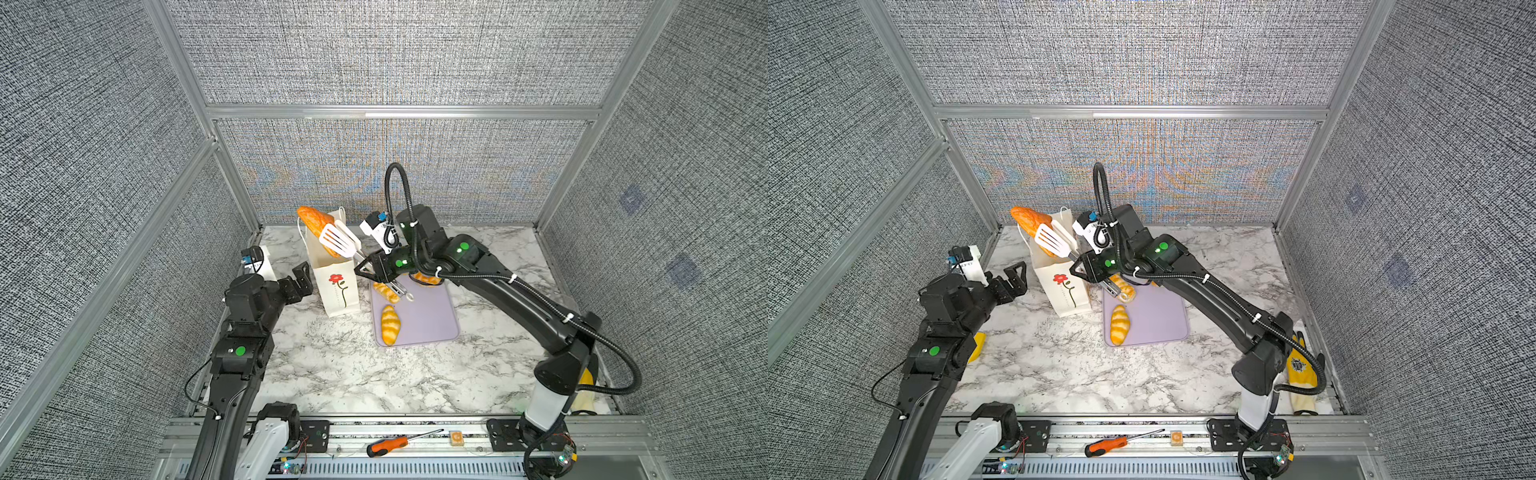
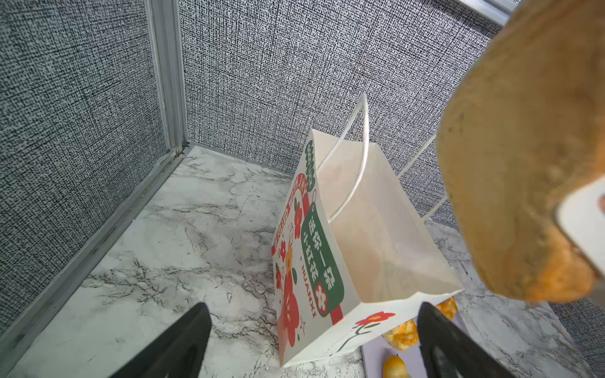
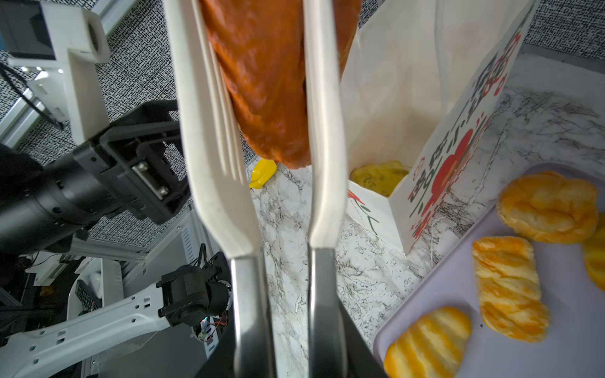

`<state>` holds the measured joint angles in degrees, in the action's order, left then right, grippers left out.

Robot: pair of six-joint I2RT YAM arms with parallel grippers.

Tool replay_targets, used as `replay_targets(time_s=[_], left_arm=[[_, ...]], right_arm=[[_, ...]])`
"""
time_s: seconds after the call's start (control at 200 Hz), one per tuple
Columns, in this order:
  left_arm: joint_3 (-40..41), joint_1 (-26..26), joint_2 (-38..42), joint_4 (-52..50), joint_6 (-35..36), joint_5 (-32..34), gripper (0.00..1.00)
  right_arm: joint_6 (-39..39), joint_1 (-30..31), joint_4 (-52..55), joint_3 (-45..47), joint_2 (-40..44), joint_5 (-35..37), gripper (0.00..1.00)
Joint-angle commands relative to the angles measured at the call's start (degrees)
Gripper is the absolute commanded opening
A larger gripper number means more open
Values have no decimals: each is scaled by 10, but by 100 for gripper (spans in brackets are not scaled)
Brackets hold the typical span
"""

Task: Pack bread into a paper bag
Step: Place the bread in the paper bag.

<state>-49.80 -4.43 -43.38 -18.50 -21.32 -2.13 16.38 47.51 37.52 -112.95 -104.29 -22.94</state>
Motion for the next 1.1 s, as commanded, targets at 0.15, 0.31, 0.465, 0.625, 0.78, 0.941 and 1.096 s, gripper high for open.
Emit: replay_targets(time_s=[0.15, 0.31, 0.465, 0.625, 0.78, 0.941, 1.096], left_arm=[[0, 1, 12, -9, 1, -12, 99], [-2, 1, 11, -12, 3, -11, 99], [-3, 2, 11, -14, 6, -9, 99], [0, 2, 11, -13, 4, -11, 99], [1, 2, 9, -12, 5, -10, 99], [-1, 1, 9, -15, 6, -10, 99], [3, 1, 11, -13, -1, -16, 99]], right_arm=[[10, -16, -20, -49, -44, 7, 33], [14, -18, -9, -73, -73, -5, 34], [23, -22, -3, -79, -85, -3, 34], [30, -26, 0, -78, -86, 8, 36], [30, -27, 13, -81, -94, 9, 40], [28, -27, 26, -86, -97, 19, 44], [29, -25, 26, -85, -91, 27, 47]])
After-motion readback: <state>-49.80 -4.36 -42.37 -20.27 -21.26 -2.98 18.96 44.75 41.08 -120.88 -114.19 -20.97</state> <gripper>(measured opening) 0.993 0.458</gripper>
